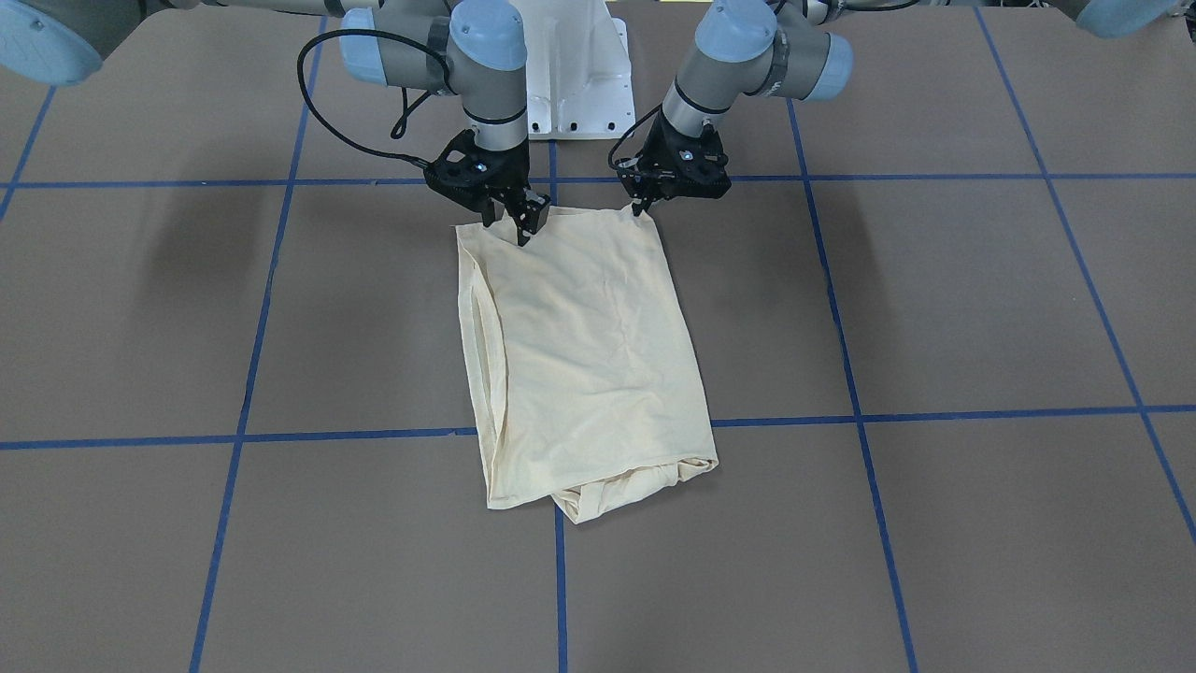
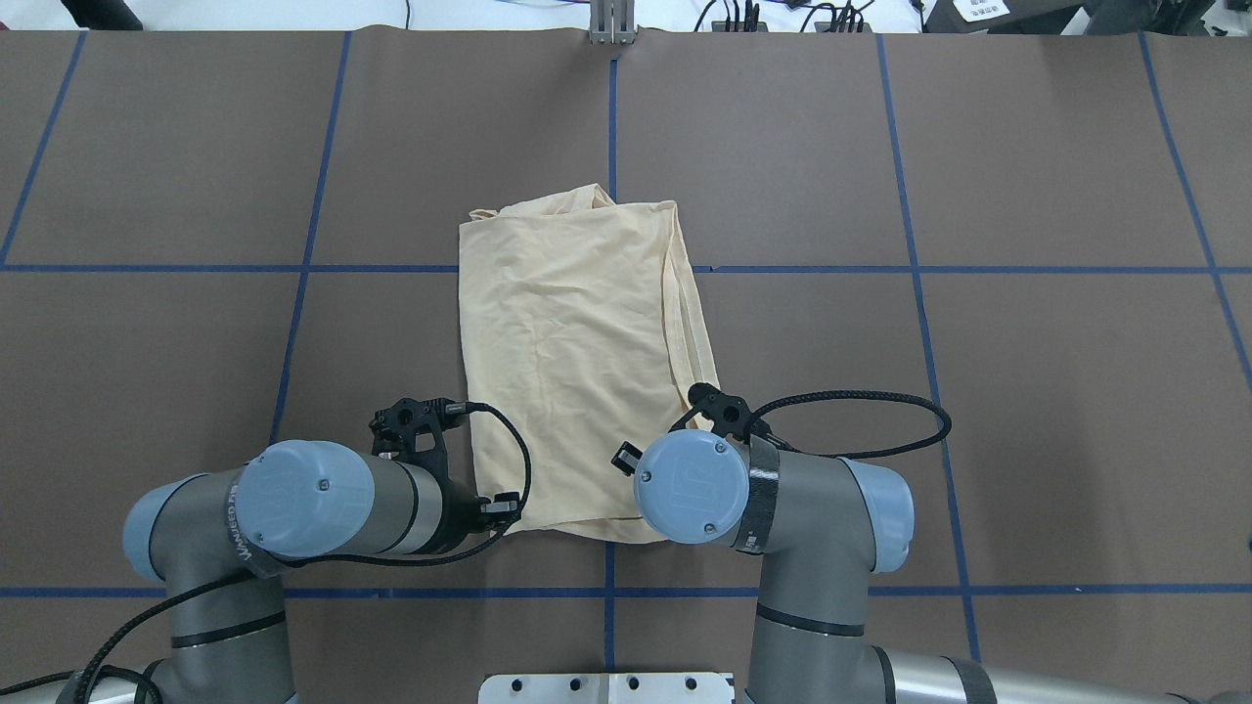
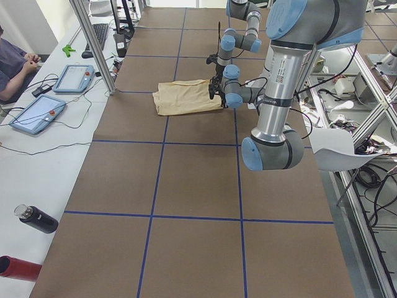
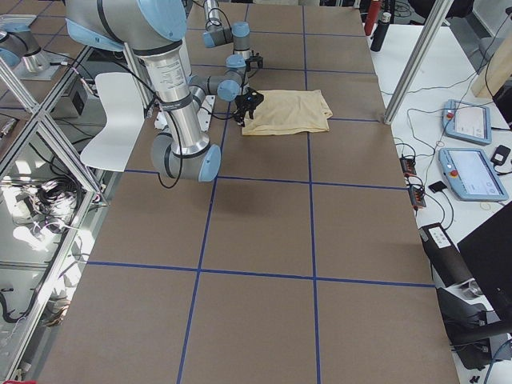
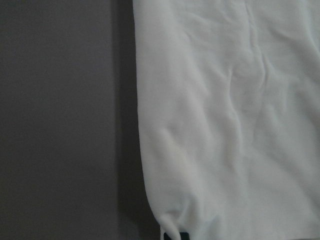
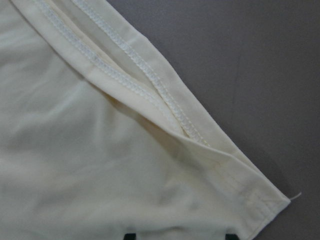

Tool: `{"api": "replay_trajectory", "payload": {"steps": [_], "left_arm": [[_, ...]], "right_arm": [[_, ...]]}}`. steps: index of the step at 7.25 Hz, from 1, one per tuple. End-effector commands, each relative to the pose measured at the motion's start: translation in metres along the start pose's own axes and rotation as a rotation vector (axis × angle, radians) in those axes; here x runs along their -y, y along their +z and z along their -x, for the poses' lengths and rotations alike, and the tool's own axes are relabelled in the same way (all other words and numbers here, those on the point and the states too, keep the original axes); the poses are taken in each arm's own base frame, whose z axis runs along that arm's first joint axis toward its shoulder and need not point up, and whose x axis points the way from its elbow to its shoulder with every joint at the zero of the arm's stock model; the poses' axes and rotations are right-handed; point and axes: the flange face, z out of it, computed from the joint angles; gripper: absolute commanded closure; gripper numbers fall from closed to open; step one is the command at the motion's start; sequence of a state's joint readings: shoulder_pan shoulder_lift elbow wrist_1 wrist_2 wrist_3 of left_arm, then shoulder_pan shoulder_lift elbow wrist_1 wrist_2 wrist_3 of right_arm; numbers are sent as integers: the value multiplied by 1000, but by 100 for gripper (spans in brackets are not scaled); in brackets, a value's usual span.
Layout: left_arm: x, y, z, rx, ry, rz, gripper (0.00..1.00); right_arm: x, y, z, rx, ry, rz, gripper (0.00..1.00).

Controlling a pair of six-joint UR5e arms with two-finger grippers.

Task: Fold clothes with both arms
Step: 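Grasp the near edge corners of the shirt with both grippers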

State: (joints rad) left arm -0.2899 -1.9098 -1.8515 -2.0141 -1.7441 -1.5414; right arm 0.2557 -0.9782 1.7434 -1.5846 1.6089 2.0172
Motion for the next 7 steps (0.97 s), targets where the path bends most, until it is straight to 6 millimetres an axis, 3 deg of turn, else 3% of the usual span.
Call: {"api": "replay_trajectory", "payload": {"steps": [1, 3, 5, 6, 7], "left_arm": [[0, 0, 0, 0, 0, 0, 100], [0, -1, -1, -3, 0, 0, 100], [0, -1, 0, -3, 0, 0, 100], [0, -5, -2, -9, 1, -2, 100], [-1, -5, -2, -11, 2, 0, 100]], "right_arm": [[-1, 3, 0, -6, -1, -2, 38], [-3, 5, 0, -11, -3, -2, 40], [-7, 5, 10, -9, 2, -2, 48], [-8, 6, 10, -10, 10, -3, 53], [-9, 5, 13, -7, 19, -2, 64]]}}
